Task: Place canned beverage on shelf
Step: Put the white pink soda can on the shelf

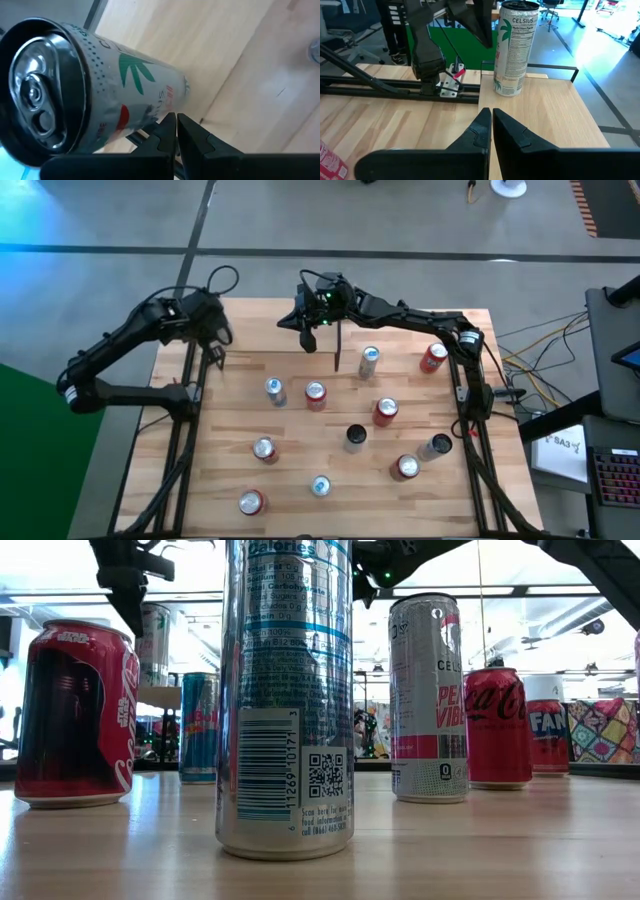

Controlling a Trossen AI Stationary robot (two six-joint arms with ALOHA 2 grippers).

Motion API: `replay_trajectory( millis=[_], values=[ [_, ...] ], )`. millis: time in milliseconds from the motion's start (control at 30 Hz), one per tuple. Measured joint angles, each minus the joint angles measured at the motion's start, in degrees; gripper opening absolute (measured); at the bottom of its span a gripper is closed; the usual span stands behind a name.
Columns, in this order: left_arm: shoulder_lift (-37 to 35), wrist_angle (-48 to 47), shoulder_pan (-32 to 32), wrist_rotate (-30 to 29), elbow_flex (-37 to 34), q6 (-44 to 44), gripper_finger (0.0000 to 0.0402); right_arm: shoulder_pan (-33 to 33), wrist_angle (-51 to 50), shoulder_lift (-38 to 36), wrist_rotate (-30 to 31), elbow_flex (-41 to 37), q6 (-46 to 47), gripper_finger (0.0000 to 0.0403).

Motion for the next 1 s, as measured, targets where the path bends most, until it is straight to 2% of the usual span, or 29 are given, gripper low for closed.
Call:
replay_trajectory(
  millis=[333, 1000],
  values=[
    [0.8, 0.3, 2.5, -2.4, 0.0, 1.0, 0.0, 0.0, 0.0, 0.0, 0.0, 0.0, 0.0, 0.0009],
    [3.1, 2.7, 5.5, -2.8, -0.1, 0.1, 0.0, 0.0, -0.5, 0.0, 0.0, 0.0, 0.0, 0.0009]
  ],
)
